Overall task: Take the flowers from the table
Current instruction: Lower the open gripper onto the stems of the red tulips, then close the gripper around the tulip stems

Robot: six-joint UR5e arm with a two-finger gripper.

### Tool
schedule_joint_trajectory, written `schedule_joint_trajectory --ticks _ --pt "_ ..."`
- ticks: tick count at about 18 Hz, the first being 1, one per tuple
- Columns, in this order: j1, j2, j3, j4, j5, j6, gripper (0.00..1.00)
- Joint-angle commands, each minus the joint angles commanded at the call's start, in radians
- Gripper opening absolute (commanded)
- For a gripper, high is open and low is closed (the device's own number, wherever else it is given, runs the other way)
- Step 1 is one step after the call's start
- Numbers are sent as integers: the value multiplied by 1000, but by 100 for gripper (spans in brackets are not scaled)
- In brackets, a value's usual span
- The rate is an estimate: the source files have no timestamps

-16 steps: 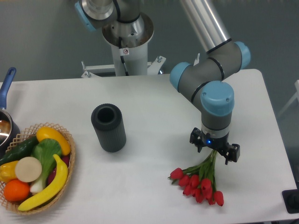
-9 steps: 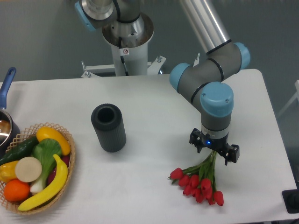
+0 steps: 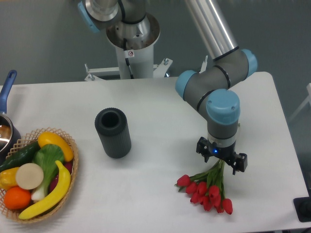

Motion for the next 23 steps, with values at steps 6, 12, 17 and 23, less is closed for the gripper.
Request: schedule_joint_trajectory --ticks 6,12,17,23 --pt "-2 -20 11 0 -2 0 100" --pt "-20 -80 54 8 -2 3 93" --pt "-28 -65 40 6 -5 -17 0" --pt "-28 -31 35 6 3 -41 0"
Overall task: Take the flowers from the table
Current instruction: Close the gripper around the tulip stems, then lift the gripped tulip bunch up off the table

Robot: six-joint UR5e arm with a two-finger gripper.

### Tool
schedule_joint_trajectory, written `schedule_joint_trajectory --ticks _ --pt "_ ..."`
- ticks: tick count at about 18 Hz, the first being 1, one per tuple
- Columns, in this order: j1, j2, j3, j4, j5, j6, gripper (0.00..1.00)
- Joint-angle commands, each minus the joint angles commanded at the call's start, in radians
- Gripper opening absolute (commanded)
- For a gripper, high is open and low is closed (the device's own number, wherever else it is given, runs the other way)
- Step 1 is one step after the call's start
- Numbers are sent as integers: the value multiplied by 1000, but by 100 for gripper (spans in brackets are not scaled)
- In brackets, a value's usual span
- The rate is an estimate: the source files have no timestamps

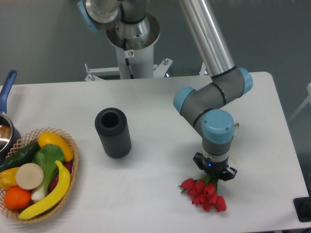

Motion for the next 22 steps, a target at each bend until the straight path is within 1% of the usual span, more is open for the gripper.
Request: schedule_joint_trajectory --ticks 5,8,10,13,16,19,21,22 --pt "18 46 6 -6 3 2 0" --pt "64 93 15 -37 -3 8 0" --pt "83 98 40 -99 -23 8 0" --pt "80 95 95 -169 -28 11 0" --pt "74 91 143 -256 -23 31 0" --pt "72 89 175 -310 -18 44 0" --pt "72 94 183 -353 -17 104 0" --pt "72 95 180 -356 -8 115 0"
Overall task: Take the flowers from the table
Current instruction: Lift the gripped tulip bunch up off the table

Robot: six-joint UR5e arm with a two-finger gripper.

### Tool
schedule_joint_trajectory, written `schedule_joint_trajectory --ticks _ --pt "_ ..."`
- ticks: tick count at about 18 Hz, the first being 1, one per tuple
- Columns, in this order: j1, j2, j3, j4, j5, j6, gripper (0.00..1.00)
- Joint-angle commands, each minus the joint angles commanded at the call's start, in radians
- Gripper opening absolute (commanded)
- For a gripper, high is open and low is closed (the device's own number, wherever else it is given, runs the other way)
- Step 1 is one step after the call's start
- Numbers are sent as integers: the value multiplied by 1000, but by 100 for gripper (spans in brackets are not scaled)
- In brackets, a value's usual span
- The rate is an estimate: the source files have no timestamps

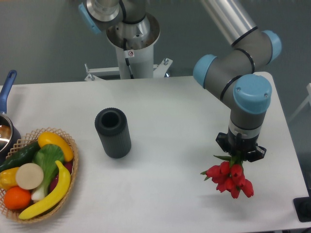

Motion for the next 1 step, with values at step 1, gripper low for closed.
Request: schedule_joint_trajectory --ticks 1 --pt "-2 2 -3 -2 17 2 0"
